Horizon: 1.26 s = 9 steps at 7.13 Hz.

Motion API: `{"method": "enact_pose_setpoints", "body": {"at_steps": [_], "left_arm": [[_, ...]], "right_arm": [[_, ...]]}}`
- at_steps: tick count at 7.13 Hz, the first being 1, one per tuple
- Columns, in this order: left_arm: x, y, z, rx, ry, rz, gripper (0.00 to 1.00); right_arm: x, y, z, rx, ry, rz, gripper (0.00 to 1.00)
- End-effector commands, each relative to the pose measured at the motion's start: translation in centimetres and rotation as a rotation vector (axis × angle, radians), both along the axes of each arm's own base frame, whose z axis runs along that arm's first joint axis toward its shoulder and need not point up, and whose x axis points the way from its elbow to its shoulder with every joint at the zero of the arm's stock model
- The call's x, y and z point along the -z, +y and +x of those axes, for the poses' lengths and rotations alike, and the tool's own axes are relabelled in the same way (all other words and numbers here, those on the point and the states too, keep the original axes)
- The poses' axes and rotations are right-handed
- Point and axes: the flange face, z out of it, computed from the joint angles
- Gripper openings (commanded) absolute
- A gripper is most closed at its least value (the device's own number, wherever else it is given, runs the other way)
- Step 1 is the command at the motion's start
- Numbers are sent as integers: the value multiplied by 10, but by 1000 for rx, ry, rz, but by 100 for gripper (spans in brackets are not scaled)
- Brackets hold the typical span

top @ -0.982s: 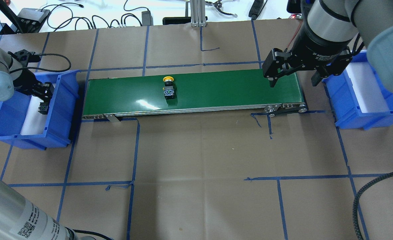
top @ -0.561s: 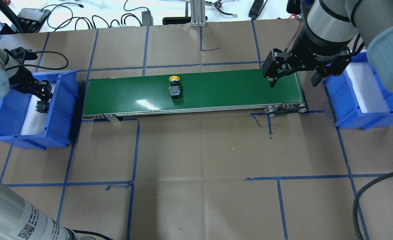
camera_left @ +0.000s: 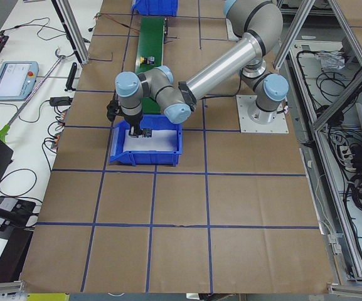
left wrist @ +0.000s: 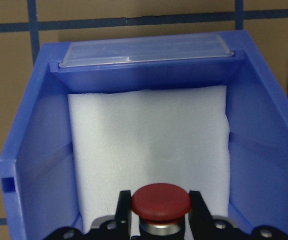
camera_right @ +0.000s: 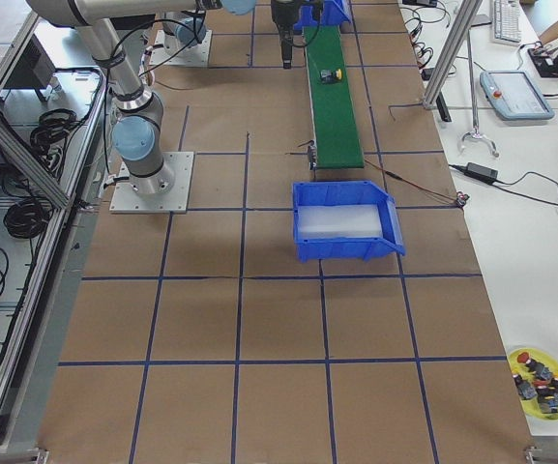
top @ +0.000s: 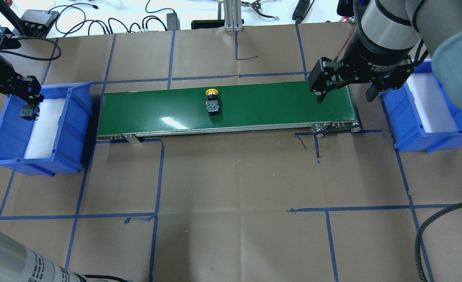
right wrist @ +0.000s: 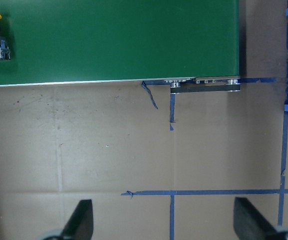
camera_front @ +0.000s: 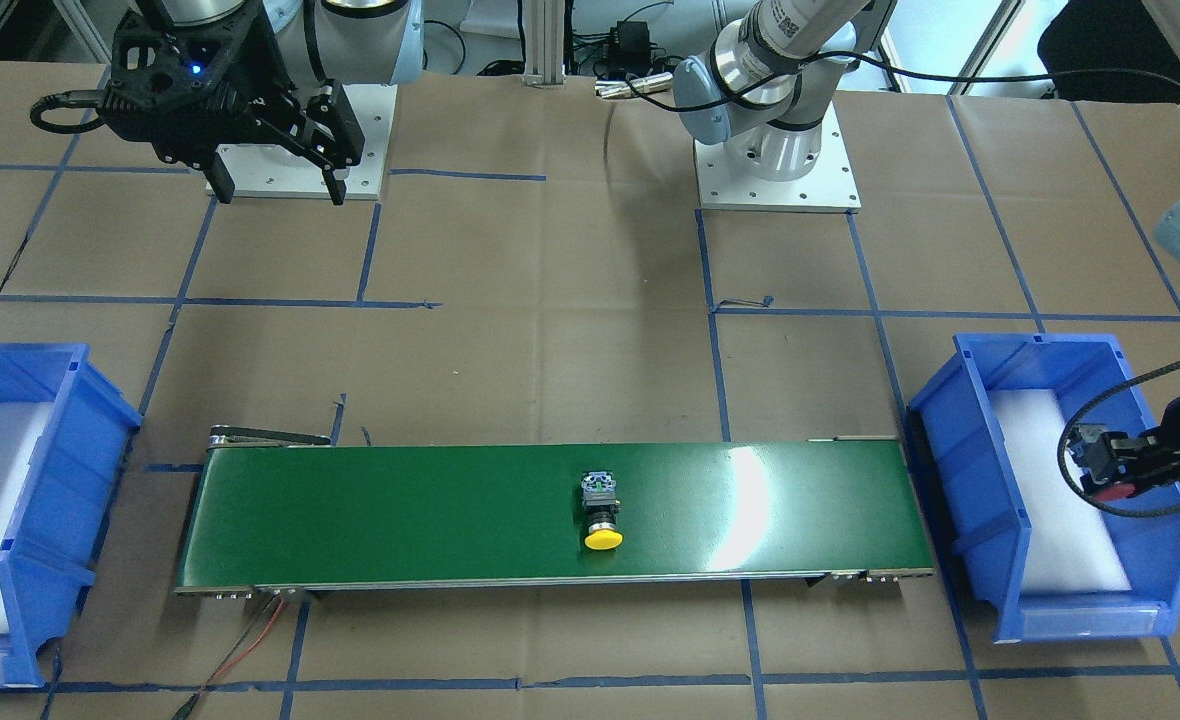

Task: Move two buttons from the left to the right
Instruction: 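Carry the red button with the left gripper onto the belt end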

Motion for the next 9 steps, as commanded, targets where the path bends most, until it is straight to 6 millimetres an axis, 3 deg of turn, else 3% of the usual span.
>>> {"method": "enact_pose_setpoints", "body": {"at_steps": [1,2,5,7,8,9], "left_arm": [[-12,-2,-1,-4,4,6,2],[-13,-4,-9,-10,4,5,2],[-27,-19,-111,-53,-3,15,2],[-29,-24,-207,-113,0,17,2],[-18,-26,-242,-130,-2,29,2],[-7,-27,-251,-122,2,46,2]], "right_arm": [[0,0,0,0,0,0,100],[0,0,-1,1,0,-1,100],[-1,0,-1,0,0,-3,100],[-1,-1,-1,1,0,-5,100],[0,-1,-1,1,1,-3,100],[0,-1,-2,2,6,-2,100]]}}
